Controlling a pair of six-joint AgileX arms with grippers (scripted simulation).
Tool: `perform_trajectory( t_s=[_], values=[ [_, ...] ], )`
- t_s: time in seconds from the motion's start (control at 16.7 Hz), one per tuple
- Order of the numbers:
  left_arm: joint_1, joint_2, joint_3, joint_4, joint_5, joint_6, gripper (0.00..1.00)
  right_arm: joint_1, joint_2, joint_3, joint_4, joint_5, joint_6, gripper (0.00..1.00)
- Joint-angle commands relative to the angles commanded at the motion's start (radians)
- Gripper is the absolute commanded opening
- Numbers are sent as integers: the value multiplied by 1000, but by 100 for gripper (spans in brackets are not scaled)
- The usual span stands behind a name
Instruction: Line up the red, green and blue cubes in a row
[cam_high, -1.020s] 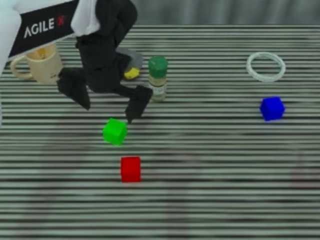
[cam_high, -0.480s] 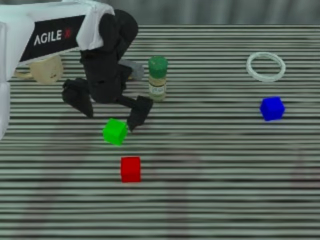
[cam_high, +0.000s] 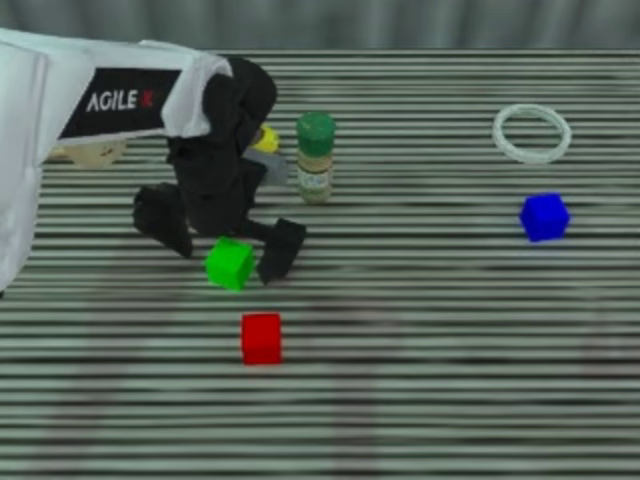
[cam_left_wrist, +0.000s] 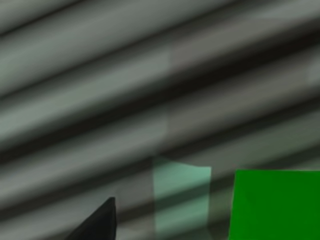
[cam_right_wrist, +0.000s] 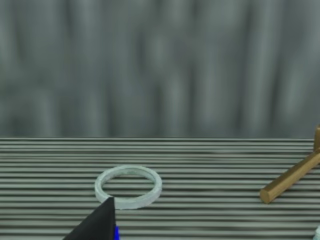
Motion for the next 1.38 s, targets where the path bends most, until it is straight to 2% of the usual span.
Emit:
perform_trajectory(
  t_s=[0.06, 0.84, 1.38],
  values=[
    [0, 0, 0, 0, 0, 0, 100, 0, 0, 0, 0, 0, 0, 100],
    [0, 0, 0, 0, 0, 0, 2, 0, 0, 0, 0, 0, 0, 100],
    [-2, -37, 12, -12, -1, 2, 0, 0, 0, 0, 0, 0, 0, 100]
  ],
)
